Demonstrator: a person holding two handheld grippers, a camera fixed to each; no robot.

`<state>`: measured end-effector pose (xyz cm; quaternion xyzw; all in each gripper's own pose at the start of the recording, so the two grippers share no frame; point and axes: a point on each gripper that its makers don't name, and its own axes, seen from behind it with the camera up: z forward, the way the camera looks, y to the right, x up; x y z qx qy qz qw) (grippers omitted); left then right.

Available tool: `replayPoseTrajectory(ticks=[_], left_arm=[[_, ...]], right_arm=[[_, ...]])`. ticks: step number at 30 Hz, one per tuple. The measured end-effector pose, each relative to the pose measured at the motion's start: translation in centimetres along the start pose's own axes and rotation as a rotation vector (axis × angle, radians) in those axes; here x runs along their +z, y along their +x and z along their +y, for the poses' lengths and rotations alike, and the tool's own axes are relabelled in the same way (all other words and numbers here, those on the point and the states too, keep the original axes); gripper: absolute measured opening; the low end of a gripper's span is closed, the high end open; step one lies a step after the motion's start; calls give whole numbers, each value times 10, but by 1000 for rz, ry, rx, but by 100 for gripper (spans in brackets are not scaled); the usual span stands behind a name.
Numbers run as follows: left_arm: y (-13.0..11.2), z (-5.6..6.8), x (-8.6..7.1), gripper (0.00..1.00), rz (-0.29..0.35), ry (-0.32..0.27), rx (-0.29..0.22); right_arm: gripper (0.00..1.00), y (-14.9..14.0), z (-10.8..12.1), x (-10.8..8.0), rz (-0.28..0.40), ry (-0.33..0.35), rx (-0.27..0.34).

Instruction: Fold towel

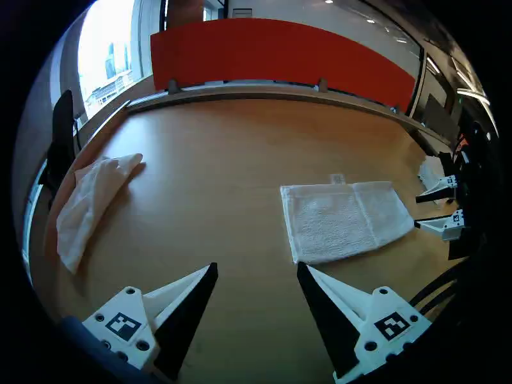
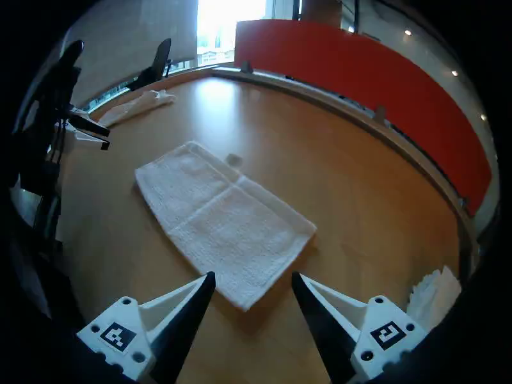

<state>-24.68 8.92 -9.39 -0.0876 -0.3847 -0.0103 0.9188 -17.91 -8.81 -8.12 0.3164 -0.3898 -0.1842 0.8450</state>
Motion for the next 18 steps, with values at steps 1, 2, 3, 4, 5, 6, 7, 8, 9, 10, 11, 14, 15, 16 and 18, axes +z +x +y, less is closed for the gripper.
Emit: replayPoseTrajectory(ticks=[1, 2, 3, 4, 5, 6, 7, 8, 9, 10, 11, 14, 15, 16, 18], left_arm=[[-1, -2, -2, 92, 0, 4, -5], [-3, -4, -4, 92, 0, 9, -11], [-4, -5, -5, 92, 0, 12, -14], [-5, -7, -7, 92, 0, 16, -17], [-6, -8, -9, 92, 0, 19, -20], [-7, -9, -10, 92, 0, 23, -22], [-8, -11, -11, 92, 0, 26, -24], [-9, -12, -12, 92, 0, 29, -26], [-9, -13, -13, 92, 1, 32, -28], [-10, -14, -14, 92, 1, 34, -30], [-10, -15, -15, 92, 1, 36, -32], [-10, -16, -17, 92, 4, 39, -35], [-10, -16, -17, 92, 4, 40, -35], [-10, -17, -17, 92, 5, 41, -34], [-10, -17, -17, 92, 5, 42, -32]], right_arm=[[87, -2, -1, 1, -7, 6, -4], [84, -4, -1, 1, -14, 12, -8], [82, -7, -2, 1, -23, 21, -13], [79, -10, -3, 2, -32, 29, -17], [75, -12, -4, 2, -40, 37, -22], [71, -15, -4, 2, -52, 44, -27], [68, -18, -4, 2, -63, 50, -32], [65, -21, -5, 3, -74, 56, -37], [62, -24, -5, 3, -83, 60, -43], [59, -26, -4, 3, -91, 64, -49], [58, -28, -4, 3, -99, 68, -54], [57, -31, -5, 4, -110, 78, -66], [56, -31, -5, 3, -114, 80, -69], [54, -32, -5, 3, -117, 82, -71], [48, -34, -4, 4, -124, 86, -73]])
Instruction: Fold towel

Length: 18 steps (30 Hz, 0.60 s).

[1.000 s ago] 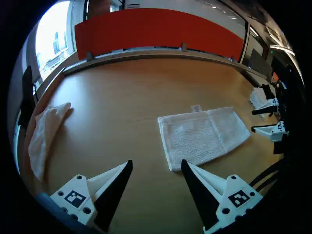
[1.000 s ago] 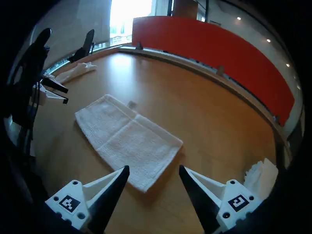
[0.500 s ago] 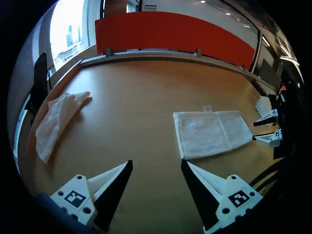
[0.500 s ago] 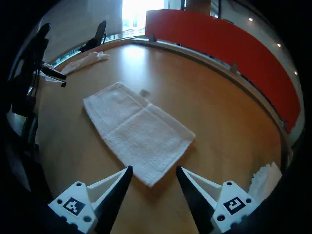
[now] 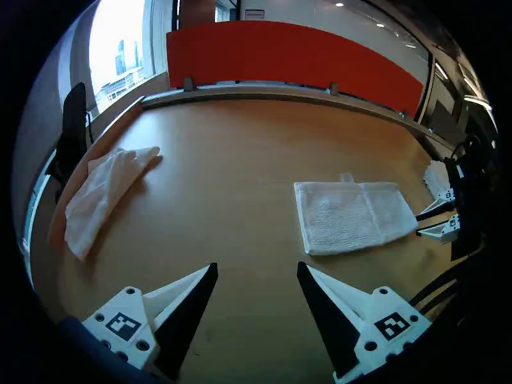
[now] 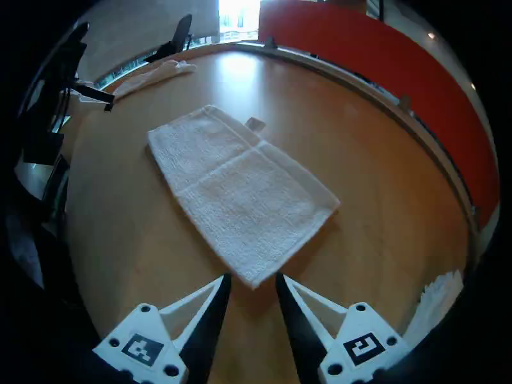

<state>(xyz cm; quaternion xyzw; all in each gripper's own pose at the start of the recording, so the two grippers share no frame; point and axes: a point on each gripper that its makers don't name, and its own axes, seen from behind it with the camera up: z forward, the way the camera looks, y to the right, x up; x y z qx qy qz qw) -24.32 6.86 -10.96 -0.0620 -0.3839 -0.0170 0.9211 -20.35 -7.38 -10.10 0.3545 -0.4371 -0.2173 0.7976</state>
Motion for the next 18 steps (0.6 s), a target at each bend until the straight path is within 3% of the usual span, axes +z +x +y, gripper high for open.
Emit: replayPoseTrajectory(ticks=[5, 9, 14, 18], left_arm=[[0, 0, 0, 92, -1, -1, 6], [0, 1, 1, 92, -2, -2, 9], [-1, 2, 2, 92, -6, -5, 12], [0, 2, 2, 92, -6, -8, 12]], right_arm=[[30, -5, 0, 2, -18, 12, 2], [24, -6, 0, 1, -19, 20, 2], [6, -5, 0, 0, -20, 19, 1], [4, -3, 1, -2, -24, 8, 10]])
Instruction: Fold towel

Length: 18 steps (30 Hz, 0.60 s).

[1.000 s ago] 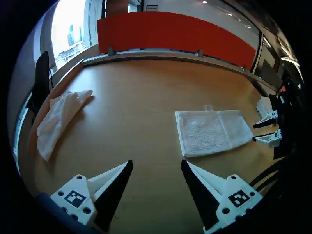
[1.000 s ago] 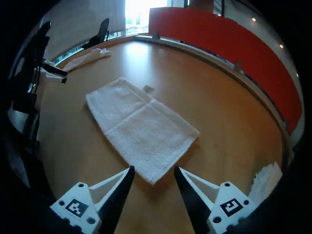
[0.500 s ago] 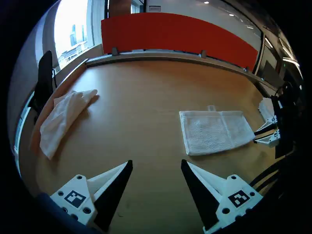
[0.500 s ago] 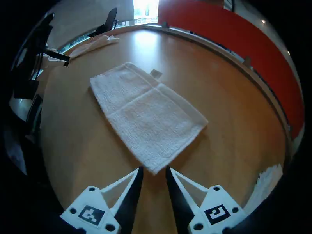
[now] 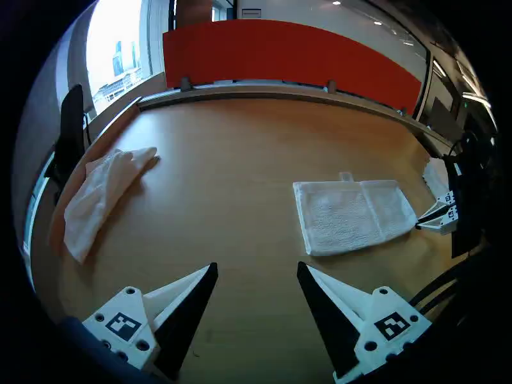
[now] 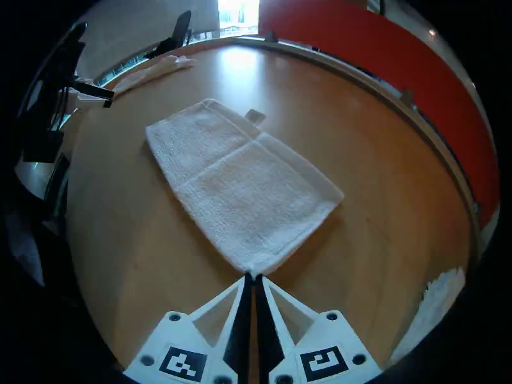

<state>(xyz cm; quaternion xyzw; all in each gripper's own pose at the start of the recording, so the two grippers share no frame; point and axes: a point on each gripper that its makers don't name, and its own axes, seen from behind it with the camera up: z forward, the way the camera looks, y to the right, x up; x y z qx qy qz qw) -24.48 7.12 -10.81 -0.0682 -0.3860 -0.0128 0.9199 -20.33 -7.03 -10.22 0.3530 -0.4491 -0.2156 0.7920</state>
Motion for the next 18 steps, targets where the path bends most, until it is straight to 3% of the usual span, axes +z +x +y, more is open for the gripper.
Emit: replayPoseTrajectory(ticks=[18], left_arm=[[6, -3, 4, 92, 8, -1, 9]], right_arm=[[4, 58, 16, -49, 86, -99, 34]])
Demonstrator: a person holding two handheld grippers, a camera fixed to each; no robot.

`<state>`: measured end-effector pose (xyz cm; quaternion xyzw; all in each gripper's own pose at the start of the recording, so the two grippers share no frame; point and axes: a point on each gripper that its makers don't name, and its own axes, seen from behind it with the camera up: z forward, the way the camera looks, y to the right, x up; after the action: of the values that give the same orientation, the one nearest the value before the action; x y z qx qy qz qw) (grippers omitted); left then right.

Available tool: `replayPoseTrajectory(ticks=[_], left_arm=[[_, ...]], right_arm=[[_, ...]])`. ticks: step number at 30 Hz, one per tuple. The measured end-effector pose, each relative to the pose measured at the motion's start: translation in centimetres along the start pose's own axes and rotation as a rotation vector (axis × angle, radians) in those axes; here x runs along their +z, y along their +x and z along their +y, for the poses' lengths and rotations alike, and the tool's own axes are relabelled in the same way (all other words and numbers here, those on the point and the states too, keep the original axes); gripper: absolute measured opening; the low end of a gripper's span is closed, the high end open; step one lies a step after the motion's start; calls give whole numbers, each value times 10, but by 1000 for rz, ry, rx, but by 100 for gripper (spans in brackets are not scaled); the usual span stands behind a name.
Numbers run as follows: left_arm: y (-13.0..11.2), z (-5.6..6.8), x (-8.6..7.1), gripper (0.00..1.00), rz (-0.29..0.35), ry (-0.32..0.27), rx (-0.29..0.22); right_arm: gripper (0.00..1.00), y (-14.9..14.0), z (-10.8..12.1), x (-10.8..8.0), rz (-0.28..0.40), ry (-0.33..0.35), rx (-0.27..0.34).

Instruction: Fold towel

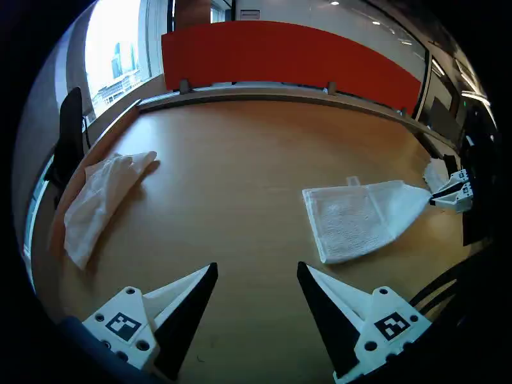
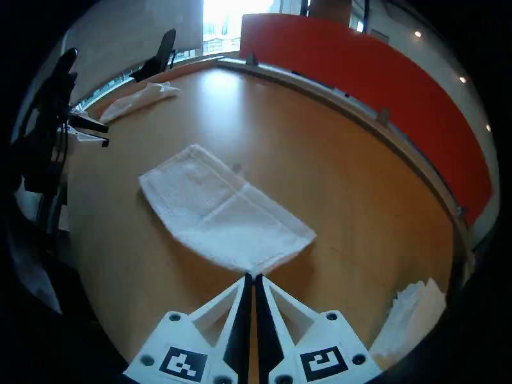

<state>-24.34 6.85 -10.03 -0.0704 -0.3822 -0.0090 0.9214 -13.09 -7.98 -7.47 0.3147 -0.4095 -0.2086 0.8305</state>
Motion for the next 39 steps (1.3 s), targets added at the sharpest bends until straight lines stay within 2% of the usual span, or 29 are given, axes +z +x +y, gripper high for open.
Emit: replayPoseTrajectory(ticks=[14, 23, 39], left_arm=[[7, 5, 3, 92, 10, -12, 4], [9, 4, 3, 92, 11, -13, -4], [15, 10, 0, 92, 23, -31, -11]], right_arm=[[4, 43, 26, -41, 60, -101, -60], [4, 55, 31, -63, 80, -135, -92], [4, 60, 20, -49, 89, -95, -114]])
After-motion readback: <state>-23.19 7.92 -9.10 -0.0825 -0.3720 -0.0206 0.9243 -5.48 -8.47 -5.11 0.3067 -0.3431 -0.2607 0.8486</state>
